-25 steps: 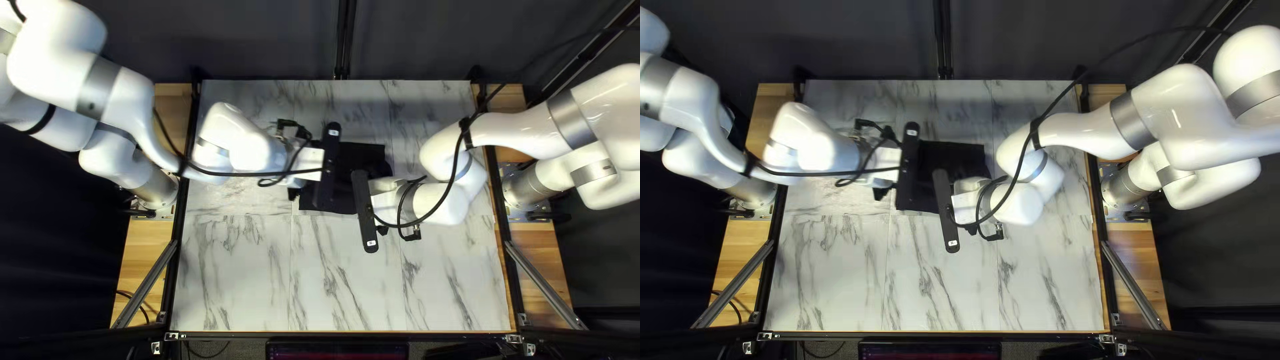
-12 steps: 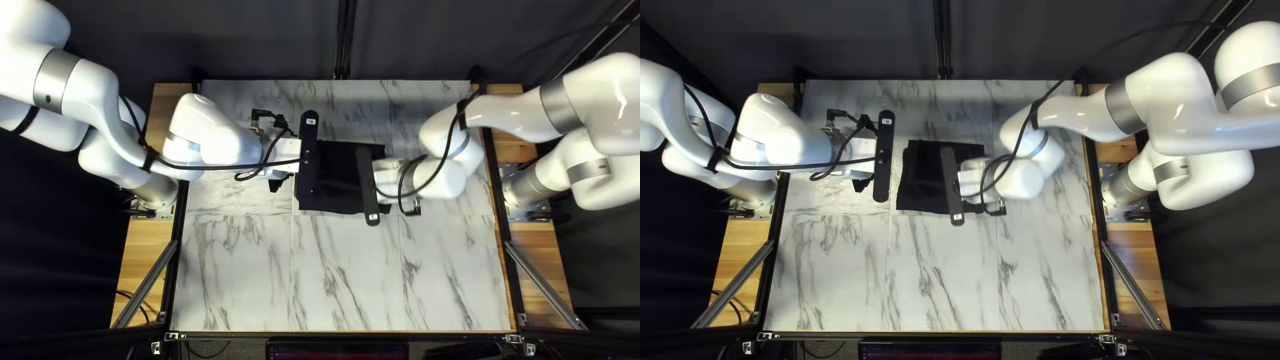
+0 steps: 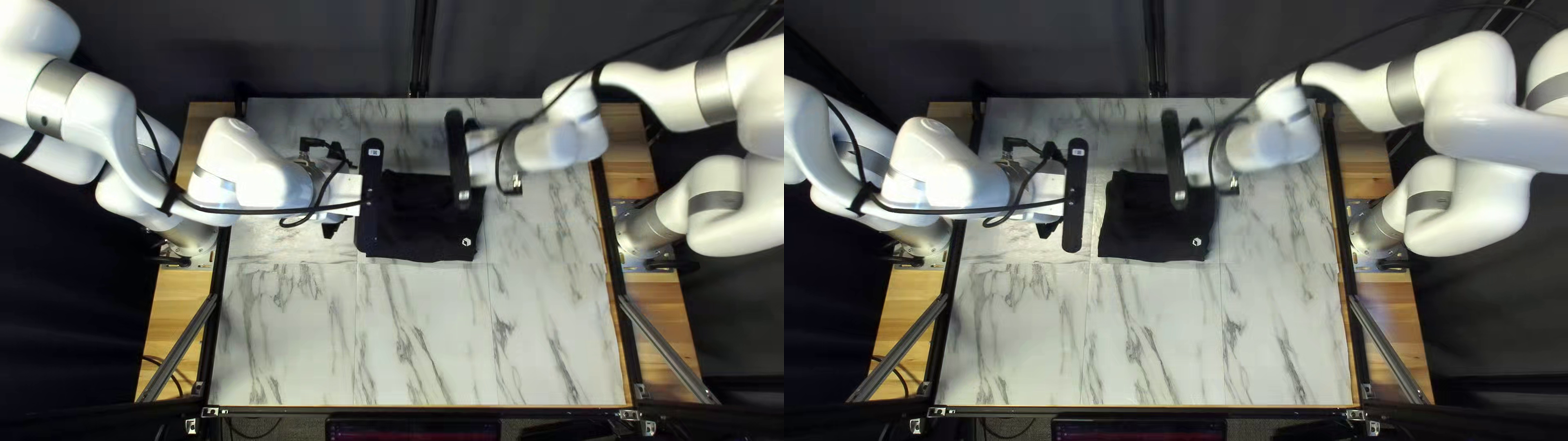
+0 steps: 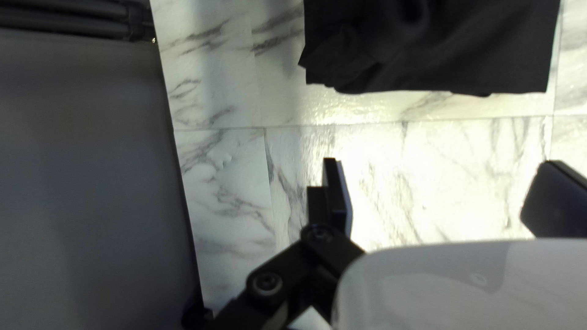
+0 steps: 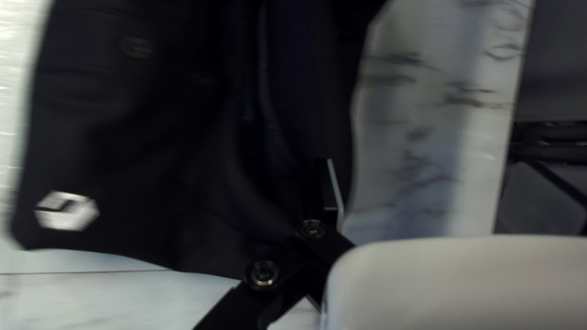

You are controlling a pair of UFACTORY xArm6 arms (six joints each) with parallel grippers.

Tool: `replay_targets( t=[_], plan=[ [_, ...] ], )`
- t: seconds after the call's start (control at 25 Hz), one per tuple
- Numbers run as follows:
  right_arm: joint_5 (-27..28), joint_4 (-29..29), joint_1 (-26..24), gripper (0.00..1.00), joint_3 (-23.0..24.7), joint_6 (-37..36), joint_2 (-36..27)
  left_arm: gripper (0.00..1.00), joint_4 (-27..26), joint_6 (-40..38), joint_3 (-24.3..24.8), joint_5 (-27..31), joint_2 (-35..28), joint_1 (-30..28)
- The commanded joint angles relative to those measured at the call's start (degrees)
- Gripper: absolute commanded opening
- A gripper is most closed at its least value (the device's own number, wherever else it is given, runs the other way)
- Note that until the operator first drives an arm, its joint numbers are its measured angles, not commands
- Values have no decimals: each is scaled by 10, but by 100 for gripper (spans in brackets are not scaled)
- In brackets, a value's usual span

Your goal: Fold t-shirt

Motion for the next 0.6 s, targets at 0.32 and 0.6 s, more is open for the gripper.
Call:
replay_targets(
  t=[0.32,0.6],
  plan=[
    [96,-24,127,100,6,104,-51,100,-9,9,0,-14,7,12],
    [233,140,215,100,27,8,-189,100,-123,196,8,-22,-76,125]
  ],
)
